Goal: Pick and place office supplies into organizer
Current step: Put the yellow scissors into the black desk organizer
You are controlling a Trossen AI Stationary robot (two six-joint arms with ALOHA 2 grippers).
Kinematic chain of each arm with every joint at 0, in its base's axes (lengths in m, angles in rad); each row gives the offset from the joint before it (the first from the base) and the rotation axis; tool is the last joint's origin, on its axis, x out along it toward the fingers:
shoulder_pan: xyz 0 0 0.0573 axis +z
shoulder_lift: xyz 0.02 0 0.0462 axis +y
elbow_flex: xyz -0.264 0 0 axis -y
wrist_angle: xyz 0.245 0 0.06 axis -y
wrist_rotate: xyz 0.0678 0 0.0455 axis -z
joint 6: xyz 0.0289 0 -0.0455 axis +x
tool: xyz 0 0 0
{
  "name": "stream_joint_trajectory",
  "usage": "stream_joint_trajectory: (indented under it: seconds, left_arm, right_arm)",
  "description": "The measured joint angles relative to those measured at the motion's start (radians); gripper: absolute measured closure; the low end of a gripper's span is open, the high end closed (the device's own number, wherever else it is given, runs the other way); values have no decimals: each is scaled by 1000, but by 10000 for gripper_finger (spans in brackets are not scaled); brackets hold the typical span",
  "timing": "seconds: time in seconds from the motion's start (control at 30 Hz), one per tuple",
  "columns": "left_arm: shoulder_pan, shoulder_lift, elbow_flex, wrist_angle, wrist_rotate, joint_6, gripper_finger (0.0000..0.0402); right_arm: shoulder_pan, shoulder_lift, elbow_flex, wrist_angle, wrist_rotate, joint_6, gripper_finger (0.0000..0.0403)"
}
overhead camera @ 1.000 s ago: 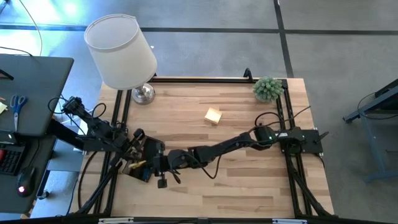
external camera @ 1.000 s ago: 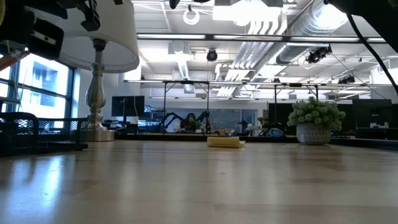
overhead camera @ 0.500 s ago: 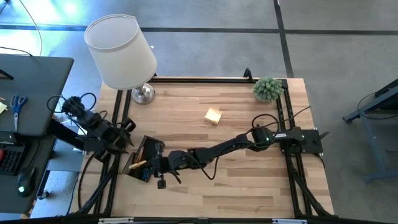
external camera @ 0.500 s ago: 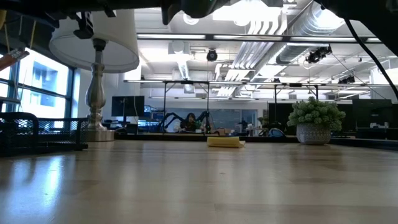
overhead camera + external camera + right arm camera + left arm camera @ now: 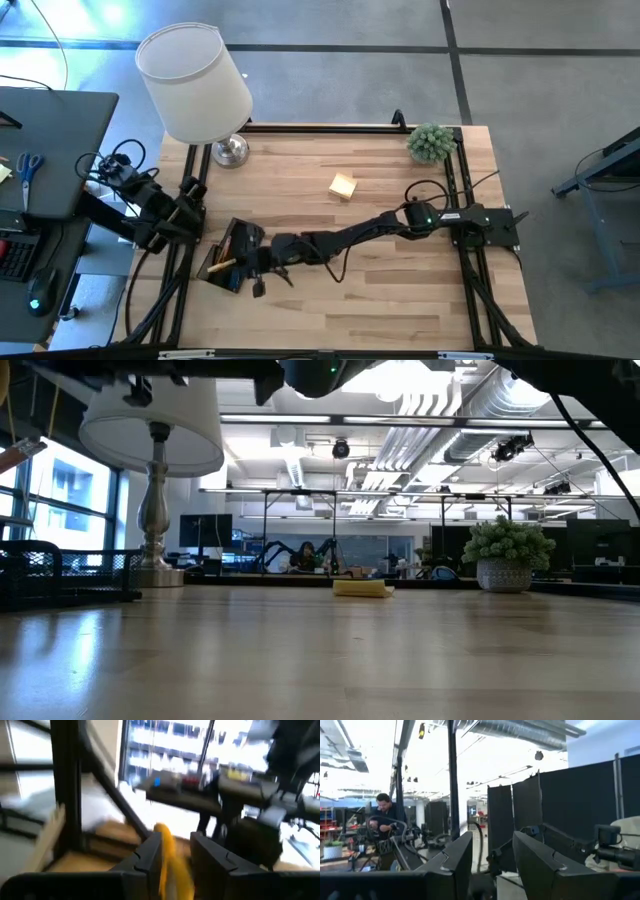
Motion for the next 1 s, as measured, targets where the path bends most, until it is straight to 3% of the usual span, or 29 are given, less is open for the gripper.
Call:
stream_joint_trajectory:
  seconds: [0.1,0.23,0.37,0.5,0.6,0.77,1.0]
  left_arm:
    - [0,0,23,-19,21,7,270]
    - [0,0,40,-30,23,37,270]
    - [0,0,44,-29,24,53,270]
    - [0,0,44,-6,19,69,270]
    - [0,0,44,16,16,72,270]
    - [0,0,44,1,16,71,270]
    - [0,2,44,-8,16,67,270]
  right_arm:
    - [26,-30,-1,-111,85,-78,308]
    - [71,-109,0,-166,284,-213,307]
    - [103,-172,0,-200,333,-322,294]
    - [116,-207,1,-281,378,-298,269]
    - [102,-205,2,-434,407,-191,250]
    - [57,-200,0,-666,354,28,231]
    - [-5,-134,0,-519,205,-51,230]
